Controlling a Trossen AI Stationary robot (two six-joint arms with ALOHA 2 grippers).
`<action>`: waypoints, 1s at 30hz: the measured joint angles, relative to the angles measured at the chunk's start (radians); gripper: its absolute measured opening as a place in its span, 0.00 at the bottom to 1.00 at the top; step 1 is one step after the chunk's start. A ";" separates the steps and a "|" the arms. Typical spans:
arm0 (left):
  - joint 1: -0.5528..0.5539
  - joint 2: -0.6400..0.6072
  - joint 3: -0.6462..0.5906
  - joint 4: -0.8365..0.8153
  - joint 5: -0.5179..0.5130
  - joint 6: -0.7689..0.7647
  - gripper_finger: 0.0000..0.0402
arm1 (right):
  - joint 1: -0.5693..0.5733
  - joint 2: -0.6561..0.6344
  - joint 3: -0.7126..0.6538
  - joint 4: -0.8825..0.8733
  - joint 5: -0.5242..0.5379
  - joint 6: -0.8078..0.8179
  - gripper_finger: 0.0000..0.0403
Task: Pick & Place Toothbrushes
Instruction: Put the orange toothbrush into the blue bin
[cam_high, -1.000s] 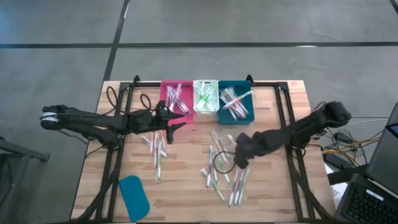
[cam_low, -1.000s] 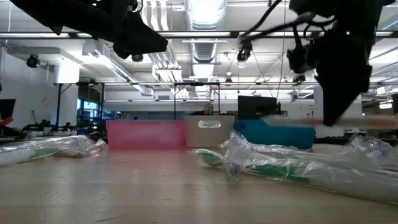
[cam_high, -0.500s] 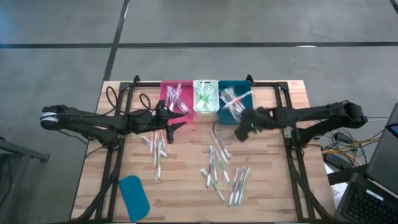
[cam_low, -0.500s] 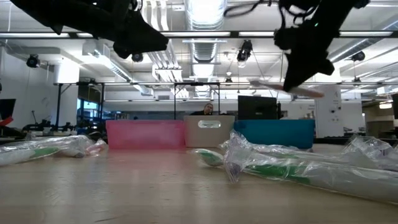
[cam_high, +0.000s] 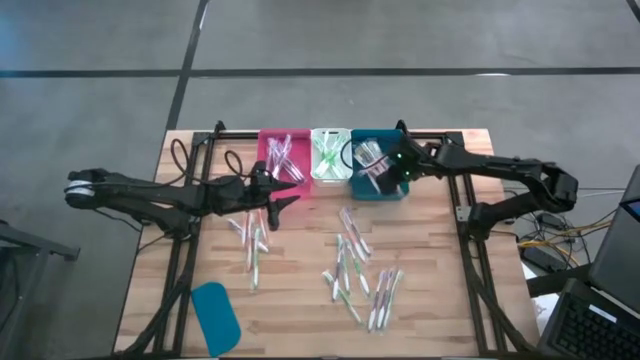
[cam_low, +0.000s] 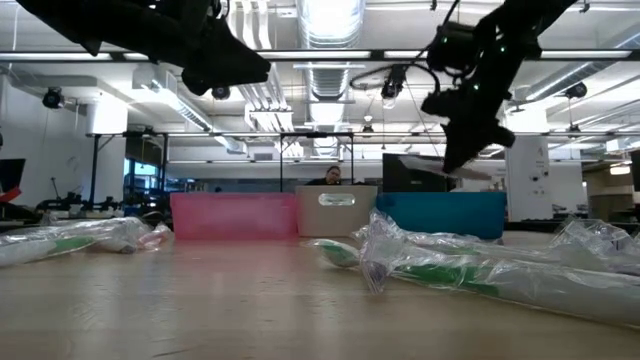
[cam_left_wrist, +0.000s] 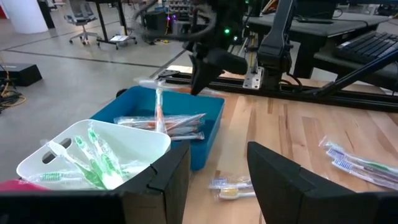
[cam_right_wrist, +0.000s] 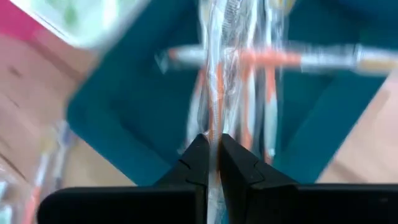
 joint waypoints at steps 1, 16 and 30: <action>0.000 0.000 0.000 -0.004 0.000 0.000 0.41 | -0.013 0.007 0.000 -0.022 -0.026 -0.010 0.03; -0.001 0.000 -0.001 0.000 0.007 -0.031 0.41 | -0.027 0.124 0.213 -0.462 -0.096 0.035 0.03; 0.000 0.000 -0.001 -0.033 0.020 -0.050 0.41 | -0.040 0.465 0.543 -0.835 -0.064 -0.015 0.03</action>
